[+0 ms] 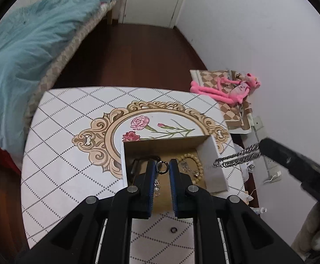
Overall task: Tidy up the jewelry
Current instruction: 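Carry the chain bracelet into the box with the right tool while the left tool drops the ring there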
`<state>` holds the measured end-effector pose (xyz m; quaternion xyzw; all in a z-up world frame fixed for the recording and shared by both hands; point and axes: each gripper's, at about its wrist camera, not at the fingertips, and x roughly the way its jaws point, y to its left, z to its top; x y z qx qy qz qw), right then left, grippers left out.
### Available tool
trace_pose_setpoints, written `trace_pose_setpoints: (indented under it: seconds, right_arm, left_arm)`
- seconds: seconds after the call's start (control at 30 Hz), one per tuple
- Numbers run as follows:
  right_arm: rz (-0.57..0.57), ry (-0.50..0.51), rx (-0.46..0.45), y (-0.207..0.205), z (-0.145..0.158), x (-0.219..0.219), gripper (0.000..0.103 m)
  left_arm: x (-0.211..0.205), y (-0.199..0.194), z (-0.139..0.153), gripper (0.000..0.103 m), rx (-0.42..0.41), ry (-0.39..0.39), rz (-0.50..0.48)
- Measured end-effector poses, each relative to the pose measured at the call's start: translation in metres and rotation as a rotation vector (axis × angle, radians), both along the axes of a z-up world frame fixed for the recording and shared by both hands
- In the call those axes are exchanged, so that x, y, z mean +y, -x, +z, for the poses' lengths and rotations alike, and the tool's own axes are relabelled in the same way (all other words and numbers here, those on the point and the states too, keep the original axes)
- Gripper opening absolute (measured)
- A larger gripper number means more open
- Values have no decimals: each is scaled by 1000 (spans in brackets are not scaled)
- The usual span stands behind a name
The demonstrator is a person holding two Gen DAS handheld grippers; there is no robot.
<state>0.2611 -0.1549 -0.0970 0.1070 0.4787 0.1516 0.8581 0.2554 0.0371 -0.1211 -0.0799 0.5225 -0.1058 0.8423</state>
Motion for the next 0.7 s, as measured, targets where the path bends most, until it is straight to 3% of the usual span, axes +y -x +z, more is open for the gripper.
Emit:
trace_pose_setpoints:
  seconds: [0.17, 0.33, 0.5, 0.57, 0.63, 0.7]
  right_arm:
    - [20, 24, 86, -33, -31, 7, 8]
    - [47, 64, 144, -57, -52, 13, 8]
    - [60, 60, 208, -75, -65, 12, 9]
    - [66, 56, 236, -81, -69, 12, 9]
    - [69, 57, 261, -85, -73, 11, 10]
    - [68, 55, 264, -85, -74, 8, 22]
  left_arm:
    - [5, -29, -25, 10, 102, 38, -7]
    - [2, -46, -44, 11, 196, 12, -5]
    - [5, -53, -49, 13, 237, -10, 21]
    - [8, -54, -47, 24, 228, -36, 29]
    - [12, -54, -43, 68, 204, -60, 51]
    - [17, -53, -39, 75, 173, -70, 64]
